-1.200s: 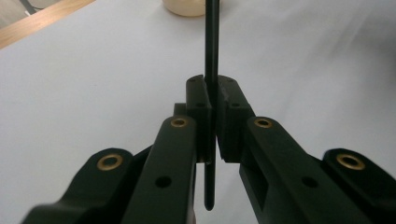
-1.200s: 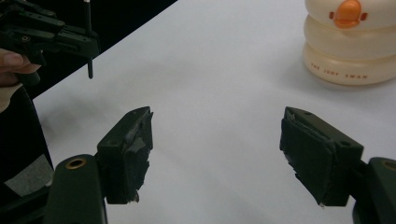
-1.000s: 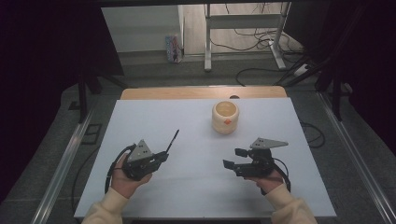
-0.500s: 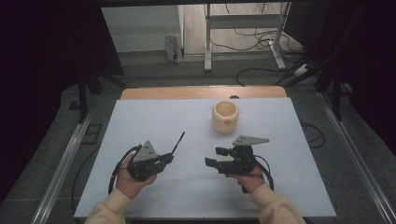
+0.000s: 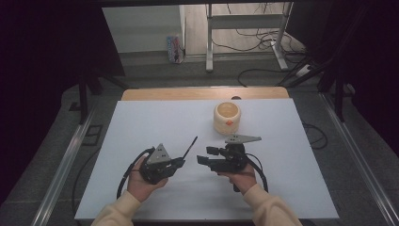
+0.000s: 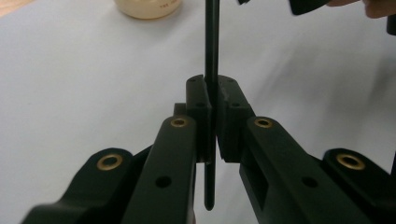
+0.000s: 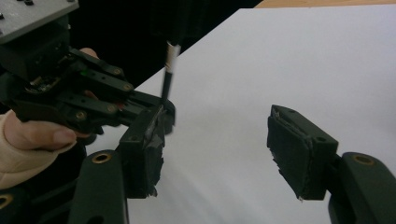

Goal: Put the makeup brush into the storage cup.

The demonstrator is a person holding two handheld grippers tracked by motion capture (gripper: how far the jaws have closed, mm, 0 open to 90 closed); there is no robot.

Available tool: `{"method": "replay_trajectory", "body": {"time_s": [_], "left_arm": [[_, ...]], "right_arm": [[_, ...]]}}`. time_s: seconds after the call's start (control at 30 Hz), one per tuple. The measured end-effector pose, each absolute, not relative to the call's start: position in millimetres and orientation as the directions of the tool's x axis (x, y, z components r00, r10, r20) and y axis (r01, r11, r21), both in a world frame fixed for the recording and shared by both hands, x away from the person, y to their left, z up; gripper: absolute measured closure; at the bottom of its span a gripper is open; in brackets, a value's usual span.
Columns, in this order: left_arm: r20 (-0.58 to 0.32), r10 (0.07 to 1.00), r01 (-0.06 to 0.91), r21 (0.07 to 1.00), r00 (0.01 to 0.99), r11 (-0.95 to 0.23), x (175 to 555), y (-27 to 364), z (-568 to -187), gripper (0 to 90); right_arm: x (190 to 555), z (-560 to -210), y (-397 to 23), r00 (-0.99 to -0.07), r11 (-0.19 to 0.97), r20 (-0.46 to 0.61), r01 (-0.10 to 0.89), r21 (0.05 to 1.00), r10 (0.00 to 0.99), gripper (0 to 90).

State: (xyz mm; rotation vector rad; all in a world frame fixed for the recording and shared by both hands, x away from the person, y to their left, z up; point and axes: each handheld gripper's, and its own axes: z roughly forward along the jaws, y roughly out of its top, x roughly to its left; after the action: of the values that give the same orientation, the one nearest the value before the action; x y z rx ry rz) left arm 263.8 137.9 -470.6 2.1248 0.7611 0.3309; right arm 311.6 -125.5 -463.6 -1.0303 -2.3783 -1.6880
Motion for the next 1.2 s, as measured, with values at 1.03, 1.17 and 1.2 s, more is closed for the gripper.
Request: {"method": "replay_trajectory", "body": {"time_s": [1.03, 1.17, 1.2], "left_arm": [[-0.015, 0.630, 0.407, 0.774, 0.777, -0.484, 266, 118, -482, 56.7], [-0.032, 0.644, 0.428, 0.772, 0.764, -0.470, 266, 127, -478, 36.4], [-0.037, 0.649, 0.434, 0.772, 0.760, -0.464, 266, 130, -477, 33.7]], "right_arm": [[323, -467, -116, -0.768, 0.117, 0.507, 0.588, 0.800, 0.392, 85.7], [325, -464, -123, -0.767, 0.109, 0.488, 0.575, 0.811, 0.417, 85.7], [325, -463, -125, -0.766, 0.109, 0.481, 0.571, 0.813, 0.425, 85.7]]}}
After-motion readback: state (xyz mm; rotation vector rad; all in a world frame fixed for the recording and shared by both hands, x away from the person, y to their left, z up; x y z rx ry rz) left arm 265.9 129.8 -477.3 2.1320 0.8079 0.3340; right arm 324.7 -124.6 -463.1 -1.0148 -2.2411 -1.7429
